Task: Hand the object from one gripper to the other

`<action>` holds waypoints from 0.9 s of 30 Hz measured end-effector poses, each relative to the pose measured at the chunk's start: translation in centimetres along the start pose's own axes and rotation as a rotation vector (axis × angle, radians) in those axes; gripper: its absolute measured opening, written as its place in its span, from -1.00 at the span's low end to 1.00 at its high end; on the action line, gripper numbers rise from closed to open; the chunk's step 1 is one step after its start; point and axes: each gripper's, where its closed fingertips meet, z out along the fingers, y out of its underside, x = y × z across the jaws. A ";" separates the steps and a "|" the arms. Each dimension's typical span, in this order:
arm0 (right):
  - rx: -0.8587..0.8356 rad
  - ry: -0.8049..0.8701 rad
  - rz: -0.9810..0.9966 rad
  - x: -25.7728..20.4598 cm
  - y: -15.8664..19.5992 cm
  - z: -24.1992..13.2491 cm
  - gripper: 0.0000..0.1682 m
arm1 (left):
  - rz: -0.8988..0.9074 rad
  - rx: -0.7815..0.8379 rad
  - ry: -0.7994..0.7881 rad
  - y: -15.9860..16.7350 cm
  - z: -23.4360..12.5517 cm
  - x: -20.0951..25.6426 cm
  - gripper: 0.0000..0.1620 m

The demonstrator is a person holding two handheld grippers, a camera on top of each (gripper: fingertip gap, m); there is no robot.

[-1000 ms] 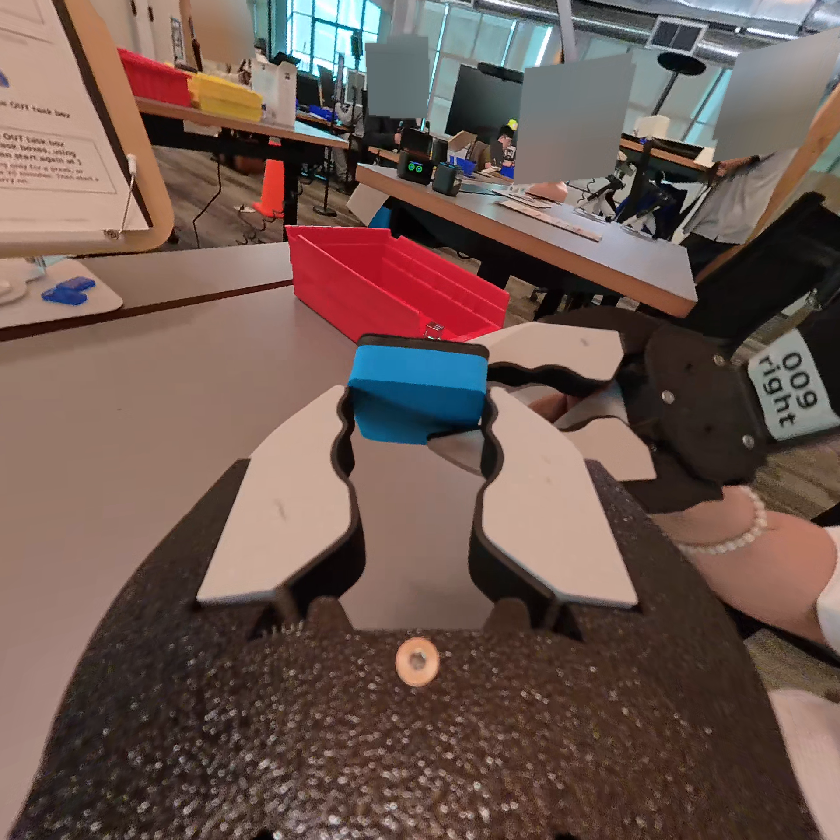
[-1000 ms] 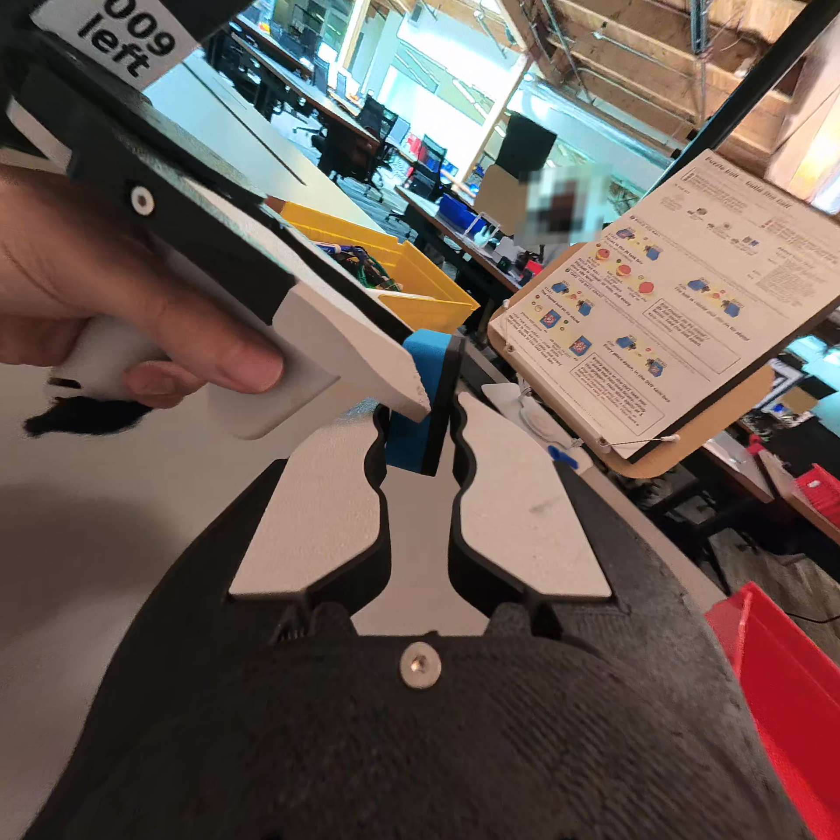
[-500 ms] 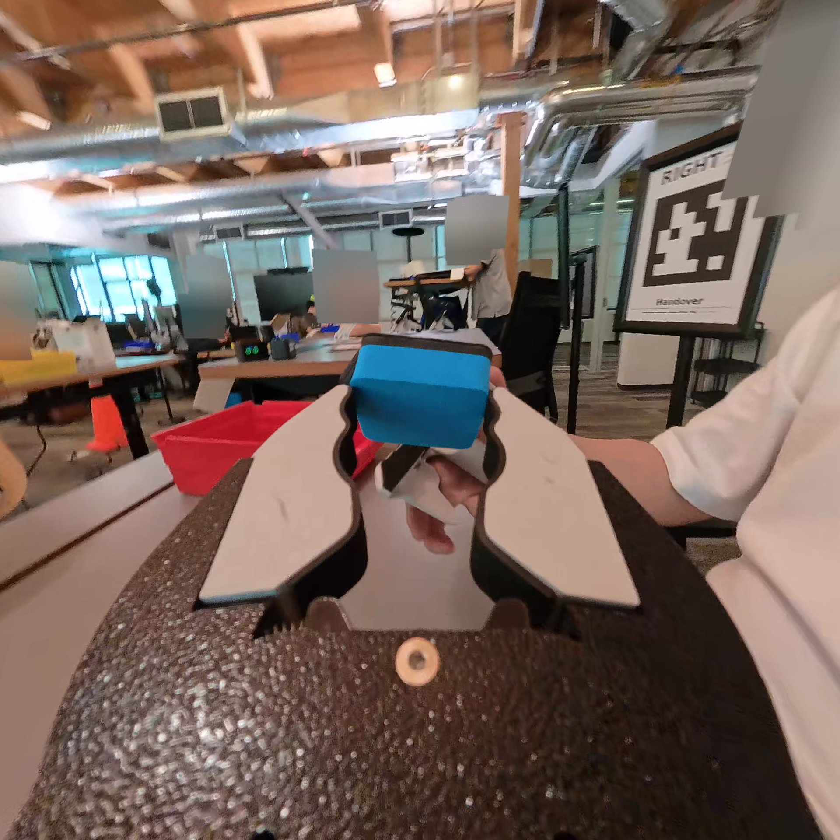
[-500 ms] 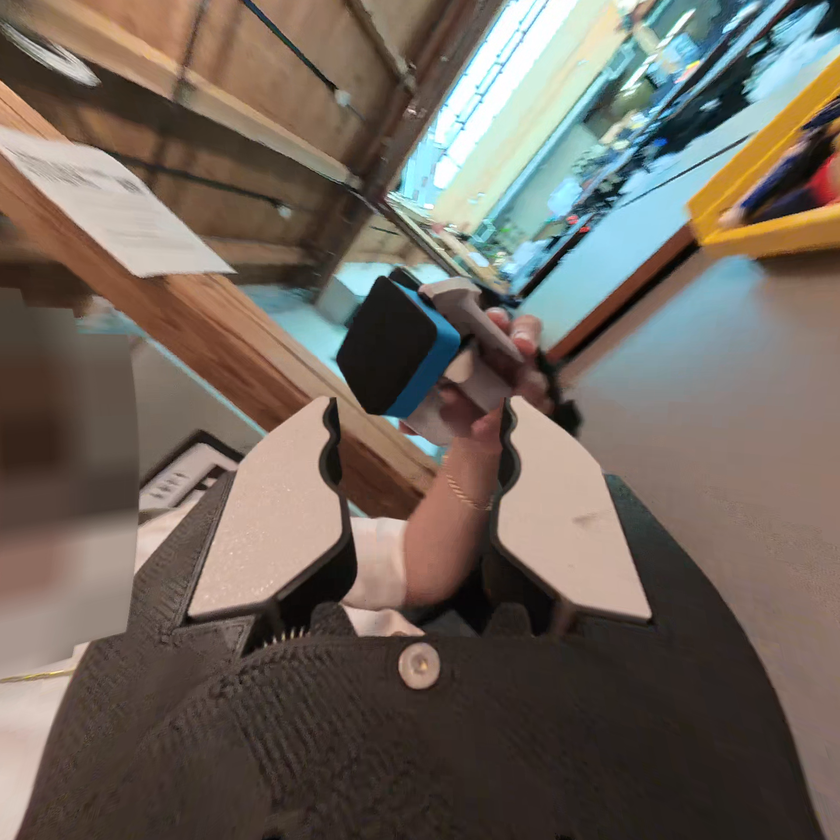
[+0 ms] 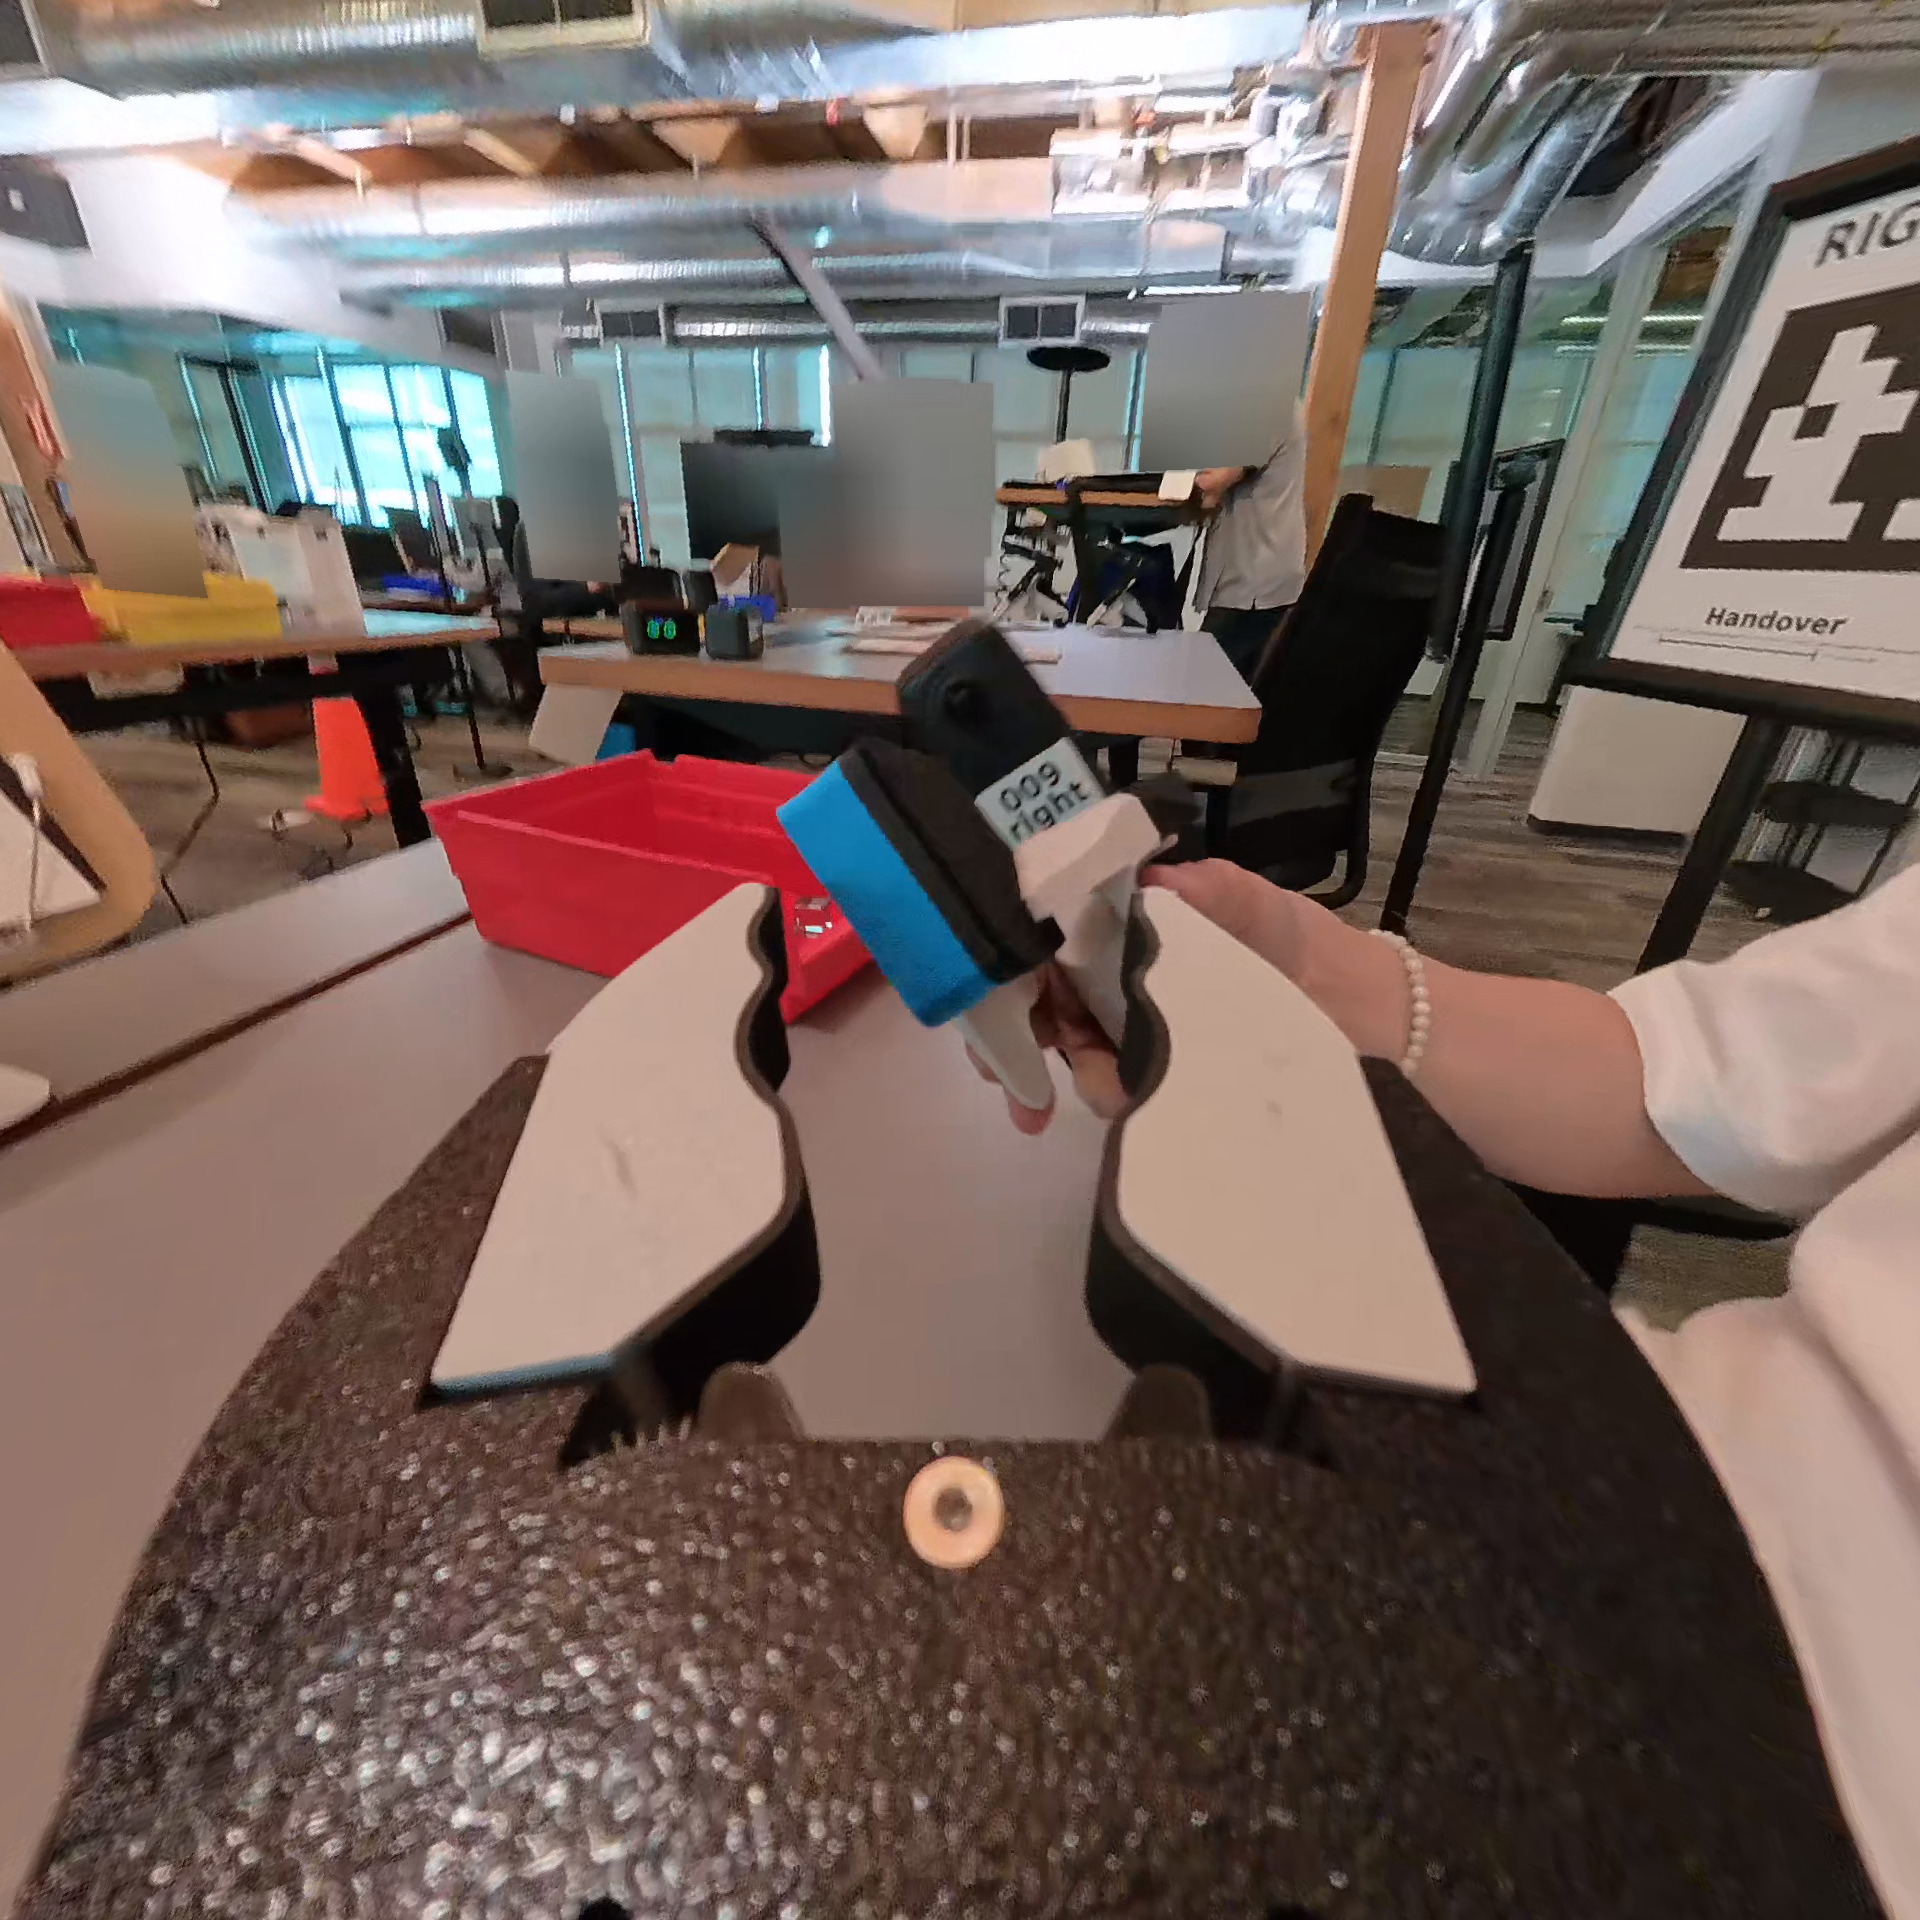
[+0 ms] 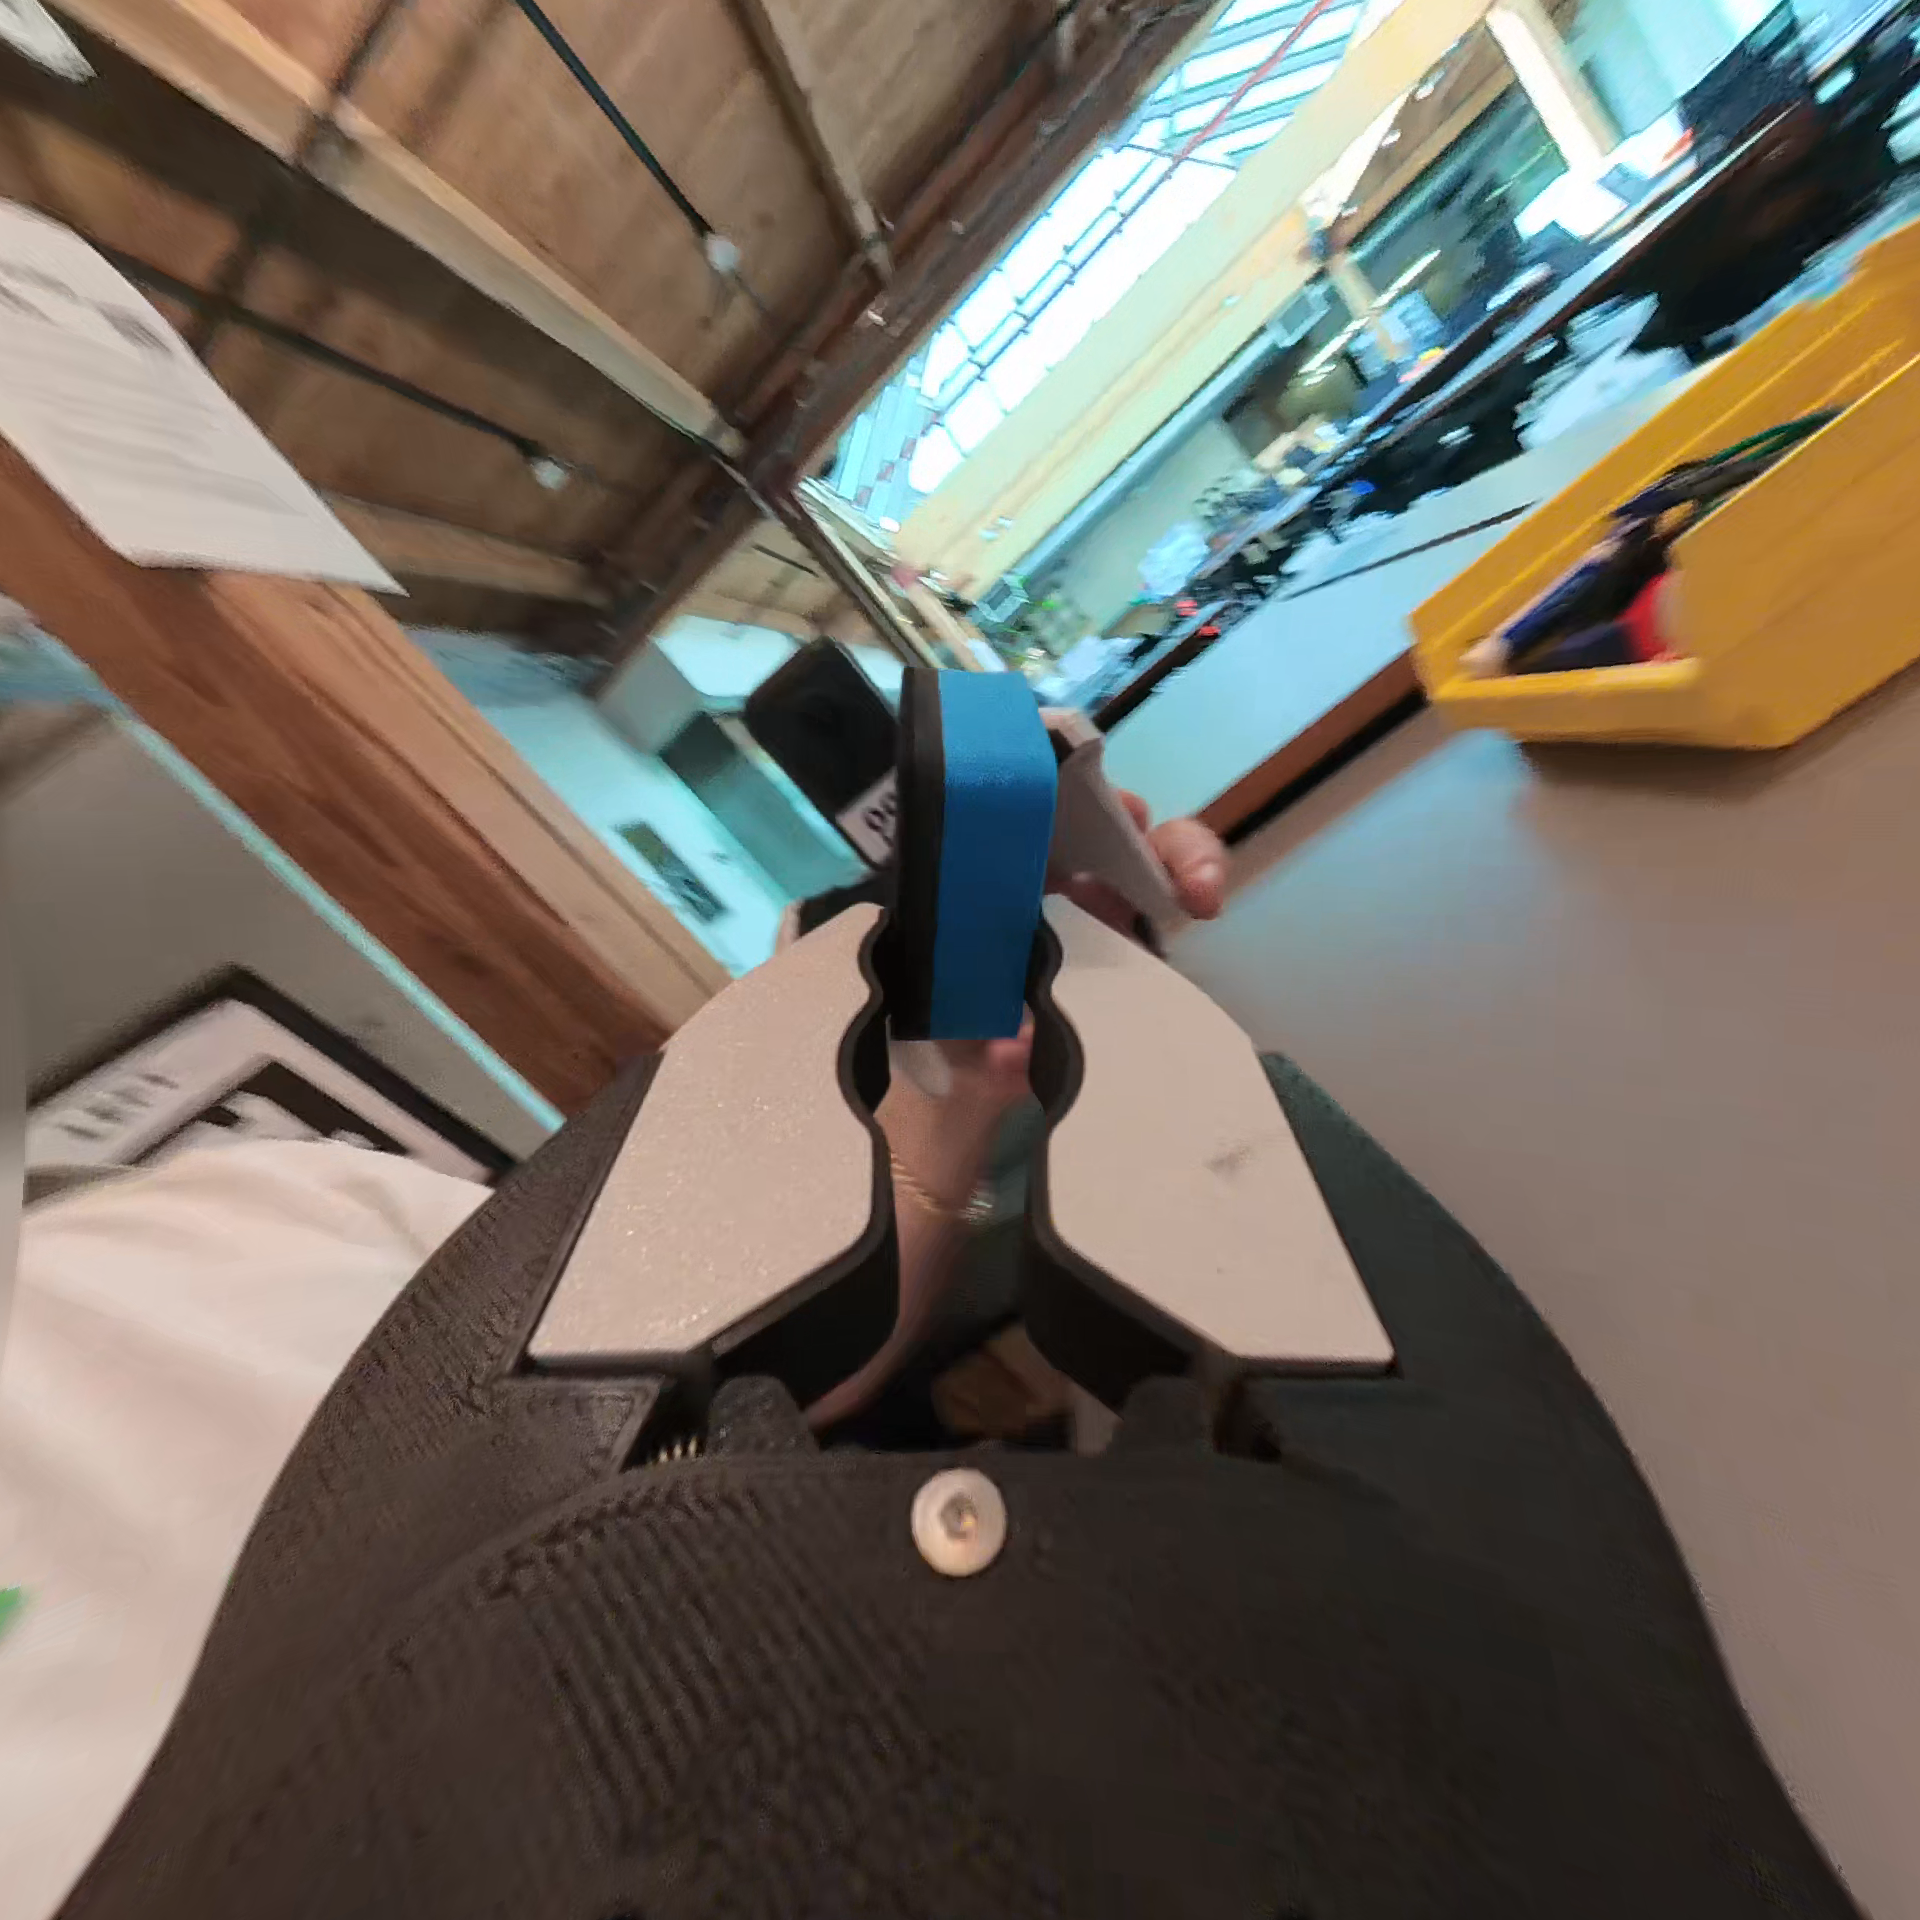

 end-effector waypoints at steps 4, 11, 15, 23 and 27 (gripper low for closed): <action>-0.133 0.141 -0.379 0.3 0.5 -0.4 -0.73 | -0.152 -0.062 0.002 0.2 0.1 -0.1 -0.34; -0.336 0.263 -0.729 0.4 1.8 -0.9 -0.73 | -0.130 -0.110 0.077 0.7 -0.7 0.6 -0.74; -0.362 0.303 -0.761 0.9 2.2 -0.7 -0.73 | -0.060 -0.129 0.075 1.2 -1.1 0.4 -0.75; -0.269 0.217 -0.383 0.2 1.8 -1.2 -0.06 | 0.210 -0.002 0.037 0.3 -2.1 -0.3 -0.76; -0.114 0.046 0.033 -0.5 0.1 -1.5 -0.24 | 0.470 0.000 -0.074 -0.4 -2.8 -0.9 -0.76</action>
